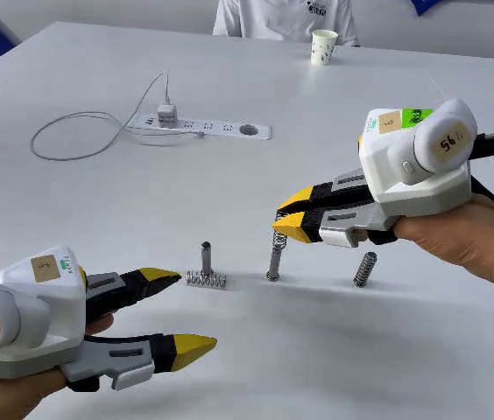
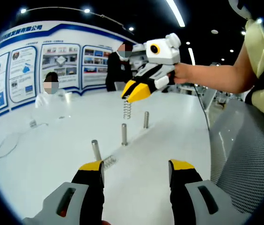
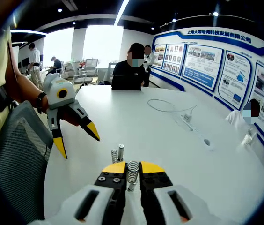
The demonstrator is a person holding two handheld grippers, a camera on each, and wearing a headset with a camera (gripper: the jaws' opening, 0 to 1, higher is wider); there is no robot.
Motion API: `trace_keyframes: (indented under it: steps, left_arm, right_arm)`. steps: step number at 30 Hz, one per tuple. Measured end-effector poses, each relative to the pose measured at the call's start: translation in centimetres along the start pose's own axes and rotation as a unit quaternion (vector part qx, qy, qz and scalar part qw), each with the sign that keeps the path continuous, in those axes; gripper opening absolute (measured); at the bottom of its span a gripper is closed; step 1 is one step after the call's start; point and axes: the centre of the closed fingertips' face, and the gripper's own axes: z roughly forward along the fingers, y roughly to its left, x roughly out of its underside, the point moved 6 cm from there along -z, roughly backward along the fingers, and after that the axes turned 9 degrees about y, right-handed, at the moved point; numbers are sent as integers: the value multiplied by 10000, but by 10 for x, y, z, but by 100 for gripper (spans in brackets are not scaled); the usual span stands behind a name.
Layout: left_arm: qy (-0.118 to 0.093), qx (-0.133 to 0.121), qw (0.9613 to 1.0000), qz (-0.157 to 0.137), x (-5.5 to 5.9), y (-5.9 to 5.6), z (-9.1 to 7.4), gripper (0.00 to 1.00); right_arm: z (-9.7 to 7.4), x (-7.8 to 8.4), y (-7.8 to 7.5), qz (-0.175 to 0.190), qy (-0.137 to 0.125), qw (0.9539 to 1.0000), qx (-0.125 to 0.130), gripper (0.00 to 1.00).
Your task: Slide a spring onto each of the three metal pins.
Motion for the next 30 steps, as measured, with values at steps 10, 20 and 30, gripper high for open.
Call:
trace_keyframes:
  steps: [10,20,30]
  left_arm:
    - [13,-27,10000,-36,3,2,-1,57]
    - [7,-22,10000,-55,4,4,-2,56]
    - [28,-16,10000,-70,5,5,-3,56]
  right_arm:
    - [10,7,-4,140,35,9999,-18,11]
    - [14,11,-6,207,61,9998,-18,11]
    - [22,19,-7,302,99,9995,-26,11]
